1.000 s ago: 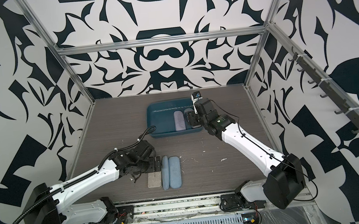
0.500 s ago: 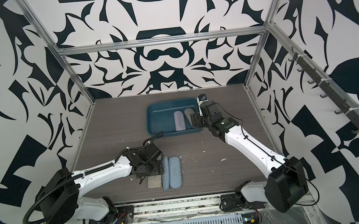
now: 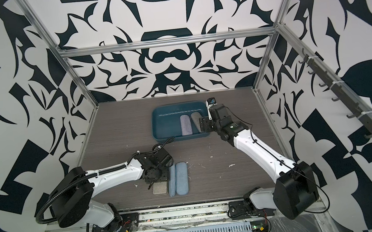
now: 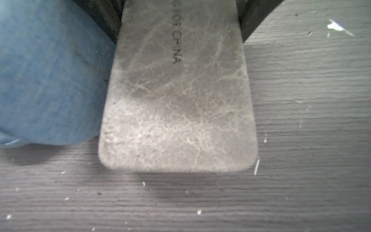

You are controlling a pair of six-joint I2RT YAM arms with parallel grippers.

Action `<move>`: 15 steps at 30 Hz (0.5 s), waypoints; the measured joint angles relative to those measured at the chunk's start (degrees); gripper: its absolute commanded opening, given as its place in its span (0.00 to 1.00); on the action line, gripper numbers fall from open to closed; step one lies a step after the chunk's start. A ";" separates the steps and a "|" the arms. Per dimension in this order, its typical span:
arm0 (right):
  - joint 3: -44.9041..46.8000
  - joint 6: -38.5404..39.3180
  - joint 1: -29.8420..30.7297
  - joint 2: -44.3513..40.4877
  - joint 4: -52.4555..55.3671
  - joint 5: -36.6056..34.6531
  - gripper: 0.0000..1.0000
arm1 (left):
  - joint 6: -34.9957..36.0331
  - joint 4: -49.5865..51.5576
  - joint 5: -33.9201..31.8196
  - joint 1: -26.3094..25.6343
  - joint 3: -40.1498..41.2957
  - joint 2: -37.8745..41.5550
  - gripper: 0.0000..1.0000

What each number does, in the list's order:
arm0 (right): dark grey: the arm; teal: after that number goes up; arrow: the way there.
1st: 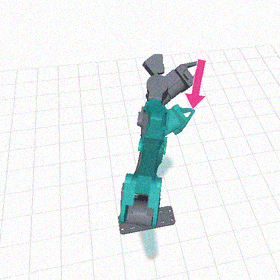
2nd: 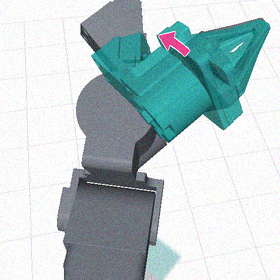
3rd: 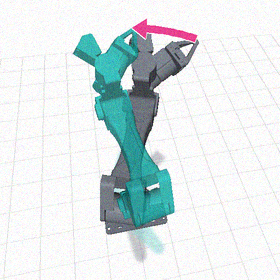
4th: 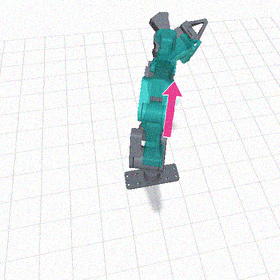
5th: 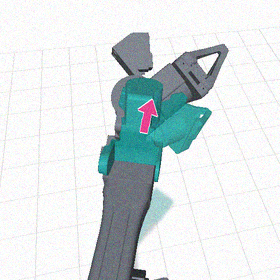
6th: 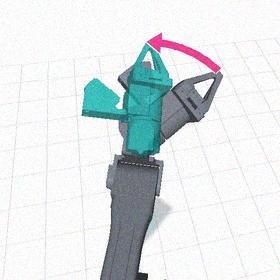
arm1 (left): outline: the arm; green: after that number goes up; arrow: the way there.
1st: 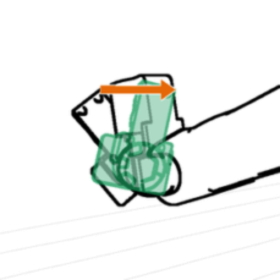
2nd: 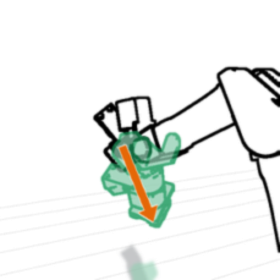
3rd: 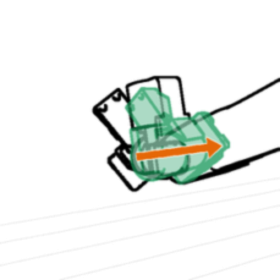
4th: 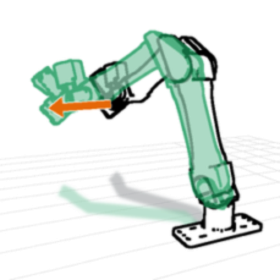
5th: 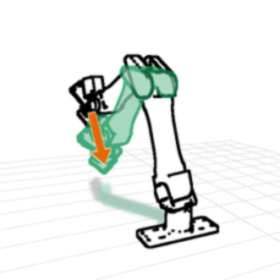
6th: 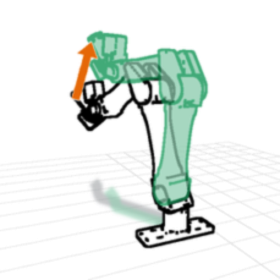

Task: Put the glasses cases into the storage boxes
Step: Pick up the glasses case at the center of the board.

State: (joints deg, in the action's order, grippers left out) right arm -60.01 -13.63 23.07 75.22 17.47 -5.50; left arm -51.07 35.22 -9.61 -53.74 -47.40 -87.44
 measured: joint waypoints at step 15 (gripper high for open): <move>0.85 -0.79 -0.79 1.01 -1.07 1.44 0.83 | -0.37 5.20 -2.71 -0.24 -4.55 3.13 0.49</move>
State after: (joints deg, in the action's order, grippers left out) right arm -59.16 -14.41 22.28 76.23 16.40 -4.05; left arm -51.44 40.42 -12.32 -53.98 -51.94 -84.31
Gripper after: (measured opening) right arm 0.829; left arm 0.696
